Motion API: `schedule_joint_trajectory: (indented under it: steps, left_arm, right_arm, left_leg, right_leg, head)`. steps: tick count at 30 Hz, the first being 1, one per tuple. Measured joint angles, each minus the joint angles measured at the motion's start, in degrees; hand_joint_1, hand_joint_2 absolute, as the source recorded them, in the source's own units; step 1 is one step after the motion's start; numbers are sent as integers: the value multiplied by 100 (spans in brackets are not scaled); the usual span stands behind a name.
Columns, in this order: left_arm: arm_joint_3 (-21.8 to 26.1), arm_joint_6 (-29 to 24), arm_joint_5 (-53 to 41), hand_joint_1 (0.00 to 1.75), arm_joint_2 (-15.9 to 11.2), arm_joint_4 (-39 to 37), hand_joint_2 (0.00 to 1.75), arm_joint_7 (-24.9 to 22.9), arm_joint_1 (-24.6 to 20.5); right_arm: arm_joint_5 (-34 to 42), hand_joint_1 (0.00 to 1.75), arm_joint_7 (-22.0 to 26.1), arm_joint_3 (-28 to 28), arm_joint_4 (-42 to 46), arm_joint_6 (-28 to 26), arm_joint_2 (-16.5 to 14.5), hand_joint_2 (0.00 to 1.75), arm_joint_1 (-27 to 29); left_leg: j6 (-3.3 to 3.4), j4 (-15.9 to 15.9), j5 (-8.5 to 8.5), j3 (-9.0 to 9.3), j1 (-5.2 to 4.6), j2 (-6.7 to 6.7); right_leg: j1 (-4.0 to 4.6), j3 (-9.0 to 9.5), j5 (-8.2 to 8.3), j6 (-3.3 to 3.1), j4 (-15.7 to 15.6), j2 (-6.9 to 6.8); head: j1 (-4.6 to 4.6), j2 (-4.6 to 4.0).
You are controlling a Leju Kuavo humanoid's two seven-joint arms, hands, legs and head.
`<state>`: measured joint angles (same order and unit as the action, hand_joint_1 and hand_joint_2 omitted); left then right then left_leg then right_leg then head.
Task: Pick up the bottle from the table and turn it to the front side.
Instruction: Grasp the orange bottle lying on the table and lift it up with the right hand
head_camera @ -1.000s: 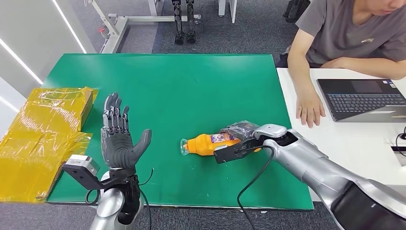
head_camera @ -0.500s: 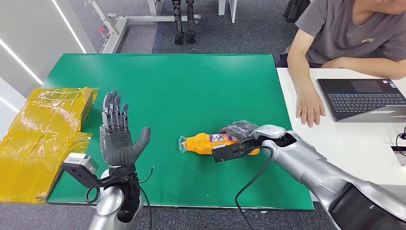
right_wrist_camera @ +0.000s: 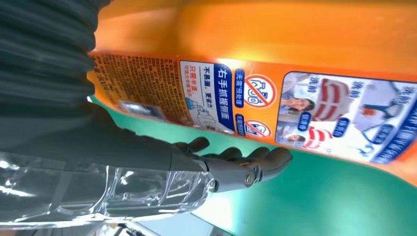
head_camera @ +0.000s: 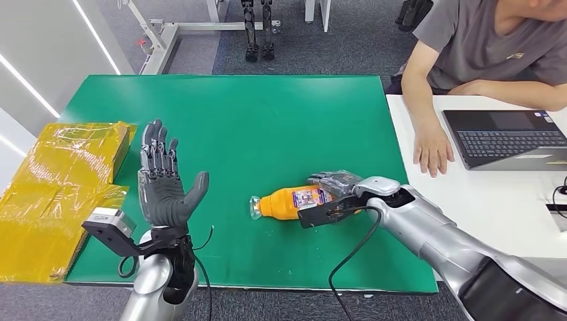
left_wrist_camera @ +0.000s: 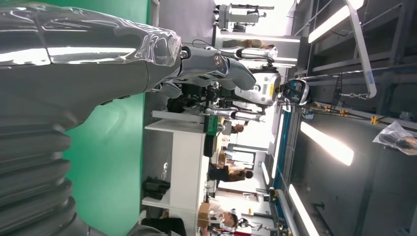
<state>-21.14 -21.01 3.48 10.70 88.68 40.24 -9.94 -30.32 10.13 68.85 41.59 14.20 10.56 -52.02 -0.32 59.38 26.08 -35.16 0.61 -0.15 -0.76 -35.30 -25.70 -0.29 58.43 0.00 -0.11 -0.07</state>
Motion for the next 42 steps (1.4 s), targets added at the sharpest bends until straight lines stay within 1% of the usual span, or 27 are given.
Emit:
schedule_joint_trajectory:
  steps: [10, 11, 14, 15, 20, 25, 32, 34, 38, 42]
  left_arm:
    - [0, 20, 29, 0, 5, -27, 175, 0, -57]
    - [0, 18, 27, 0, 5, -27, 175, 0, -55]
    - [0, 15, 12, 0, 7, -27, 175, 0, -46]
    - [0, 15, 3, 0, 8, -27, 175, 0, -39]
    - [0, 22, -43, 0, 8, -27, 175, 0, 15]
    - [0, 76, -93, 0, 10, -27, 175, 0, 89]
    - [5, 125, -175, 0, 14, 26, 175, 1, 212]
    - [11, 127, -189, 0, 14, 69, 175, 1, 262]
    - [25, 135, -195, 0, 17, 104, 175, 0, 315]
    - [44, 152, -195, 0, 52, 96, 175, 0, 285]
  right_arm:
    - [-157, 0, -170, 0, -16, -1, 52, 175, 217]
    - [-162, 8, -181, 0, -17, 6, 57, 175, 230]
    - [-173, 138, -189, -1, -18, -3, 72, 175, 245]
    - [-174, 174, -190, -1, -18, -19, 76, 175, 248]
    - [-211, 175, -208, -30, -16, -192, 83, 175, 284]
    - [-219, 175, -247, -174, 59, -442, 98, 175, 401]
    - [-35, 175, -203, -728, 528, -1056, 161, 175, 888]
    - [-8, 175, -128, -940, 739, -1428, 168, 175, 1088]
    - [20, 175, 162, -1481, 1283, -2448, 127, 175, 1573]
    - [25, 175, 705, -2076, 1782, -3536, -86, 175, 2122]
  left_leg:
    - [0, 0, 0, 0, 0, 1]
    - [0, 0, 0, 1, 0, 1]
    - [0, 0, 0, 3, 0, 3]
    - [0, 0, 0, 4, 0, 3]
    - [0, 0, 0, 9, 0, 5]
    - [0, 1, 0, 10, 0, 5]
    - [1, 0, 2, 7, 0, 4]
    - [1, 0, 3, 5, 0, 2]
    - [2, -2, 6, 3, 1, -5]
    - [2, -4, 7, 2, 2, -5]
  right_leg:
    - [0, 0, 0, 0, -1, 1]
    - [0, 0, 0, 0, -1, 1]
    - [0, 1, 0, 0, -1, 4]
    - [0, 2, 0, 0, -1, 4]
    - [0, 6, 0, 0, -1, 7]
    - [0, 8, 0, 0, -1, 6]
    - [0, 7, -1, 1, -1, 5]
    - [0, 7, -3, 3, -1, 3]
    - [1, 7, -6, 4, -1, -3]
    - [2, 5, -7, 4, -1, -3]
  head:
    - [0, 0]
    - [1, 0]
    - [1, 0]
    - [0, 0]
    - [0, 0]
    - [0, 0]
    - [0, 0]
    - [0, 0]
    - [0, 0]
    - [1, 0]
